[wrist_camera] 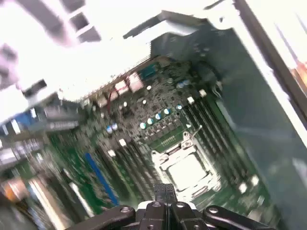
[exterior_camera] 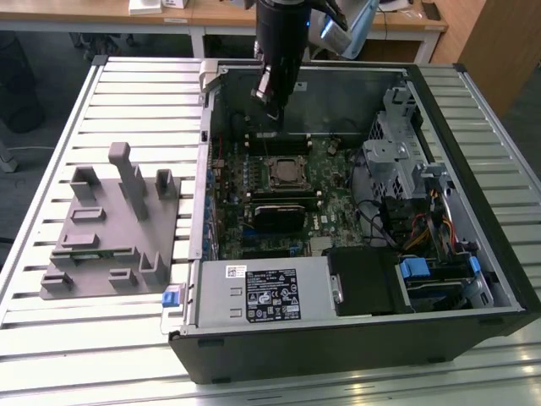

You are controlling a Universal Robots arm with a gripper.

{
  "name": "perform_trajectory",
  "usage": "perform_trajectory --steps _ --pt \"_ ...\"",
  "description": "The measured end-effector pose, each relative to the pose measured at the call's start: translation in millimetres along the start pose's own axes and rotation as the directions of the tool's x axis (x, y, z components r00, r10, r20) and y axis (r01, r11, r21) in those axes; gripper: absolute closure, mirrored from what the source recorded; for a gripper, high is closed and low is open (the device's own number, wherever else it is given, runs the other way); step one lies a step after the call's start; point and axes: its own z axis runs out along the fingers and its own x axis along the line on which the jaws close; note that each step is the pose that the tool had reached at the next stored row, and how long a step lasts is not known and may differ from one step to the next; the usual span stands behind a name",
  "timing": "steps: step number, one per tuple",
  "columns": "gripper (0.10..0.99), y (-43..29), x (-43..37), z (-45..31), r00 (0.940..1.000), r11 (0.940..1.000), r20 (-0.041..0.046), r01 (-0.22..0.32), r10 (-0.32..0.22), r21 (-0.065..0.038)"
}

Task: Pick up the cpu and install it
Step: 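Install the first cpu locking lever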

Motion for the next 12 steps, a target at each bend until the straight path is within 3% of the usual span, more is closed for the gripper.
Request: perform_trajectory --steps 1,2,3,5,6,8,12 --pt "0.98 0.9 4.4 -4.5 0.9979 0.9979 0.0019 -0.064 0.064 0.001" --pt "0.98 1.9 8.6 -8.9 0.992 0.992 0.0036 -0.126 0.126 0.002" --pt "0.98 2.9 12.9 -13.3 0.9821 0.9822 0.0055 -0.188 0.188 0.002" --pt "0.98 4.9 20.8 -21.5 0.9532 0.9532 0.0094 -0.302 0.302 0.003" --pt "0.98 5.8 24.6 -25.6 0.9345 0.9346 0.0108 -0.356 0.356 0.003" --pt "0.98 7.8 31.9 -33.3 0.8895 0.8896 0.0147 -0.457 0.457 0.002" --pt "0.98 11.3 43.6 -46.1 0.791 0.7911 0.0205 -0.612 0.612 -0.001"
